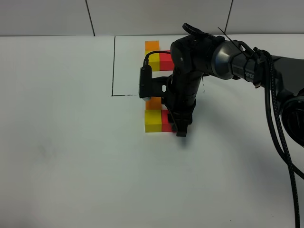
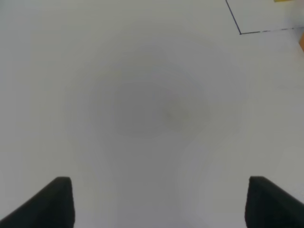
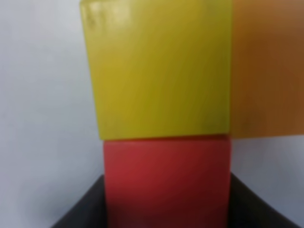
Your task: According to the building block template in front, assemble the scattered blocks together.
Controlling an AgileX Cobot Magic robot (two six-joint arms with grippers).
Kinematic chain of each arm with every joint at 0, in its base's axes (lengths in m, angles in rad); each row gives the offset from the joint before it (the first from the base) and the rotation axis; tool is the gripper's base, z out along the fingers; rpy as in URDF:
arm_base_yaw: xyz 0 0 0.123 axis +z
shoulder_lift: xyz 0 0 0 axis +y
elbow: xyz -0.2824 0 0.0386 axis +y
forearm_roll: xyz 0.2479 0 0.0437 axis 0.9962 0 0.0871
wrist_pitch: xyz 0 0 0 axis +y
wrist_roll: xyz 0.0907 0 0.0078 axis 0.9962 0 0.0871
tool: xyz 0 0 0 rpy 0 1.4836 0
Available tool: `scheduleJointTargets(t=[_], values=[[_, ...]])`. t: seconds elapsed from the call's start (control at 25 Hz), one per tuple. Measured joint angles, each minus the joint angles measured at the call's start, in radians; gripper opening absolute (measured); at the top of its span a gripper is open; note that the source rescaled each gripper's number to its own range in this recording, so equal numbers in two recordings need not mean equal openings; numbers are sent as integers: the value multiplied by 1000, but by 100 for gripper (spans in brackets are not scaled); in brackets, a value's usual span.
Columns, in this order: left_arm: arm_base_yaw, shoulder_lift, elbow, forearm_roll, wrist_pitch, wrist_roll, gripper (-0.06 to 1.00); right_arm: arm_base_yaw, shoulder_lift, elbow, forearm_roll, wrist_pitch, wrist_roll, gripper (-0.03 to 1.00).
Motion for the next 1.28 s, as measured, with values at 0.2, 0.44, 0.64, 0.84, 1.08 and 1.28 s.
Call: scheduleJointTargets(t=[0.2, 0.44, 0.64, 0.84, 1.08, 1.28], values=[[0, 0, 0, 0, 0, 0, 77, 0, 8, 0, 3, -11, 0, 27], [0, 0, 0, 0, 0, 0, 77, 0, 5, 0, -25, 7, 31, 86], [0, 0, 0, 0, 0, 0, 77, -22, -71, 0, -102, 28, 144, 99], [0, 0, 0, 0, 0, 0, 77, -211, -155, 2, -39, 61, 274, 100], [0, 0, 0, 0, 0, 0, 77, -508, -266, 126, 155, 106, 383, 100], [0, 0, 0, 0, 0, 1, 77, -646, -516, 368, 205, -37, 484, 100]])
